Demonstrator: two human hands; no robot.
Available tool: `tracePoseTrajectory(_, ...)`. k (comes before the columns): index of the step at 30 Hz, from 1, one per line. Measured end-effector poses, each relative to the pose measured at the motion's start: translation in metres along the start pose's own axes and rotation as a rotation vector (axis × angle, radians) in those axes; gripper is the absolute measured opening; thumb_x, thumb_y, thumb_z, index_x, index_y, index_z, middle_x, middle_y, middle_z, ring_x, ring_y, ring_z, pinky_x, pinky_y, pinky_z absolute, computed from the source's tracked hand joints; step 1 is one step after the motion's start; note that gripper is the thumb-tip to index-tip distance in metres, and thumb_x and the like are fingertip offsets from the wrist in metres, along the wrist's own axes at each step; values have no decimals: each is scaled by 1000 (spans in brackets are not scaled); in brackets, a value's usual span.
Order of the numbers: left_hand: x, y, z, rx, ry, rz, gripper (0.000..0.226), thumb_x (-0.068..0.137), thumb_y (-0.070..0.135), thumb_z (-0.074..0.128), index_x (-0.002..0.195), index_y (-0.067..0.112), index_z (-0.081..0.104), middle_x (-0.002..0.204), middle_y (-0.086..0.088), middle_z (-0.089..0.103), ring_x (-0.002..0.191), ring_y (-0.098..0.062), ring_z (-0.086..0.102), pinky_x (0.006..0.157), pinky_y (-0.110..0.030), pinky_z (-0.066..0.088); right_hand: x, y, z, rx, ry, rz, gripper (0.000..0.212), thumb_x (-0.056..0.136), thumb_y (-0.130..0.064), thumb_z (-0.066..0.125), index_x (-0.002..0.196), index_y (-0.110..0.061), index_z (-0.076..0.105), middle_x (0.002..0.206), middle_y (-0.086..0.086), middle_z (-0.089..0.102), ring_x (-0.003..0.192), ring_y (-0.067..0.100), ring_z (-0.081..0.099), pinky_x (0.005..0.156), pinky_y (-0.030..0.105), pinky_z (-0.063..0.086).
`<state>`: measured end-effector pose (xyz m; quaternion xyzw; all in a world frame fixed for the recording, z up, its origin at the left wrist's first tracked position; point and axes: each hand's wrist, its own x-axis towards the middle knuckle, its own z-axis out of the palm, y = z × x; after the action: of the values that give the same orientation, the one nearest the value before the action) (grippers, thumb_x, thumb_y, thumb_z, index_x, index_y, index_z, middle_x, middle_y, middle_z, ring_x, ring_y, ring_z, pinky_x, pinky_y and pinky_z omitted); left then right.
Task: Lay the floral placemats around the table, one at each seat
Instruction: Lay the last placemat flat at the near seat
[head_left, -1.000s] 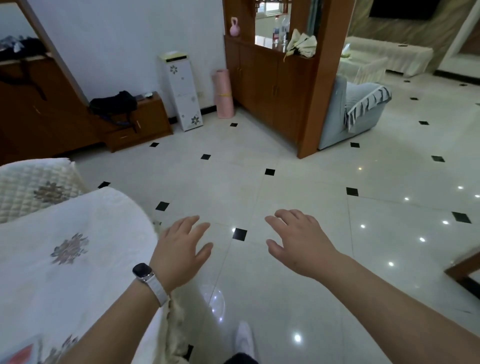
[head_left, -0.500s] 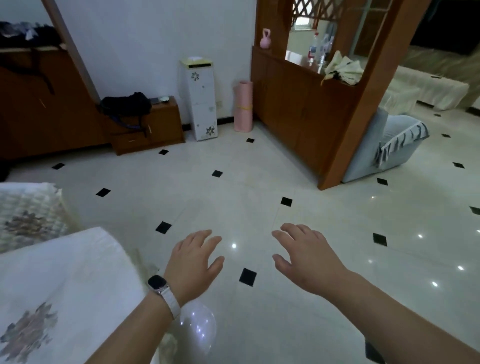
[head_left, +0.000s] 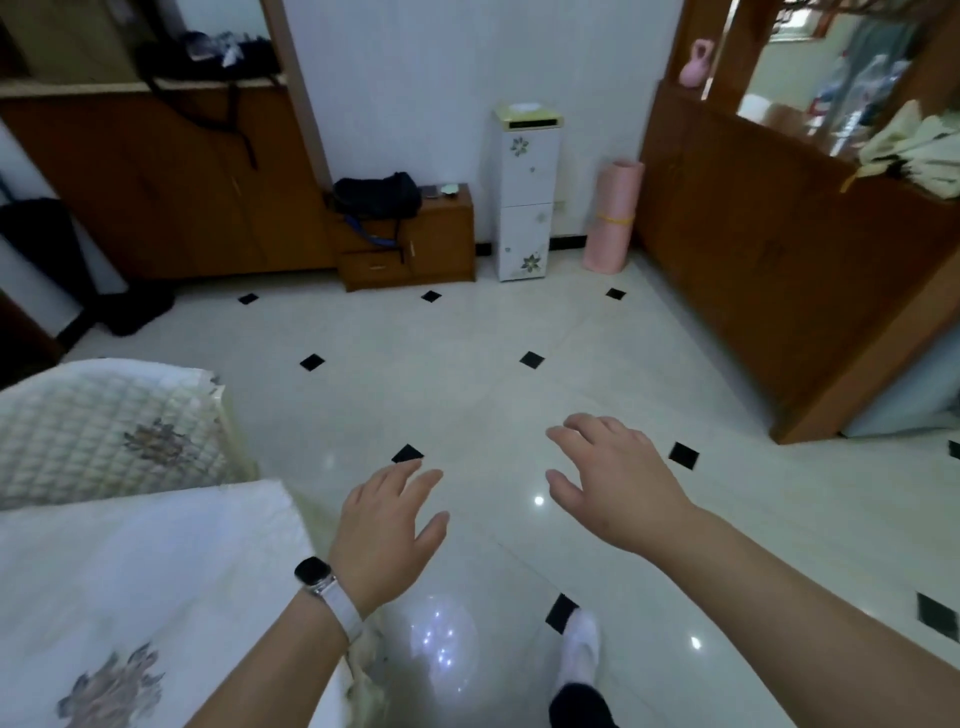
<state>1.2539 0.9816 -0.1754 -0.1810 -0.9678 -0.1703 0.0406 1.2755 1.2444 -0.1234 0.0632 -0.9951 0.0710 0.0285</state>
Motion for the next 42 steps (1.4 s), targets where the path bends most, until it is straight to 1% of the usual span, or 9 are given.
tracePoseTrajectory(4, 53, -22, 7, 38, 42, -101, 48, 87, 41, 58, 131, 22, 58, 137, -4, 55, 128, -25, 48, 102, -43, 37, 79, 19, 22, 19, -38, -100, 49, 95, -45, 45, 139, -24, 48, 138, -3, 50, 124, 22, 45, 99, 38, 36)
tracePoseTrajectory(8, 116, -33, 11, 49, 19, -204, 50, 90, 42, 56, 137, 27, 50, 144, 1, 48, 133, -20, 41, 107, -40, 32, 161, 40, 34, 60, -64, -189, 47, 96, -44, 42, 140, -26, 46, 139, -6, 49, 125, 19, 44, 100, 36, 34)
tracePoseTrajectory(12, 176, -43, 10, 100, 13, -253, 49, 87, 39, 63, 132, 23, 56, 138, -4, 55, 127, -25, 49, 103, -42, 38, 242, 62, 33, 67, -78, -284, 46, 95, -44, 43, 137, -26, 47, 136, -6, 50, 122, 20, 45, 97, 36, 35)
tracePoseTrajectory(18, 224, -64, 4, 112, 51, -371, 46, 89, 40, 61, 131, 23, 57, 138, -3, 54, 127, -25, 49, 104, -41, 39, 339, 61, 37, 60, -128, -428, 45, 95, -44, 43, 137, -25, 46, 136, -5, 48, 123, 21, 43, 96, 37, 35)
tracePoseTrajectory(23, 247, -110, -11, 132, 86, -478, 45, 90, 41, 58, 132, 23, 56, 138, -3, 53, 127, -24, 47, 105, -38, 37, 401, 24, 47, 71, -141, -565, 45, 94, -43, 43, 135, -25, 47, 135, -6, 49, 121, 20, 44, 95, 35, 35)
tracePoseTrajectory(27, 263, -156, -16, 132, 137, -566, 45, 85, 42, 54, 125, 22, 61, 131, -4, 59, 120, -26, 54, 99, -42, 42, 457, -16, 63, 83, -160, -629, 42, 95, -38, 45, 135, -23, 50, 134, -4, 51, 119, 21, 46, 96, 36, 36)
tracePoseTrajectory(30, 275, -195, -9, 127, 112, -614, 45, 83, 43, 55, 123, 24, 61, 129, -3, 61, 118, -26, 56, 95, -43, 44, 501, -50, 82, 65, -186, -685, 42, 95, -37, 45, 133, -23, 51, 132, -4, 52, 119, 22, 47, 95, 36, 36)
tracePoseTrajectory(37, 349, -329, -38, 123, 200, -659, 48, 81, 47, 47, 118, 22, 65, 124, -6, 64, 113, -29, 59, 93, -44, 45, 629, -145, 114, -13, -245, -773, 42, 96, -38, 42, 135, -24, 48, 136, -4, 48, 122, 21, 44, 99, 36, 35)
tracePoseTrajectory(42, 381, -421, -75, 114, 230, -697, 44, 83, 39, 57, 121, 20, 64, 128, -8, 61, 118, -30, 56, 99, -45, 42, 708, -230, 116, 0, -239, -846, 42, 95, -39, 43, 134, -24, 49, 136, -3, 50, 121, 22, 45, 99, 37, 36)
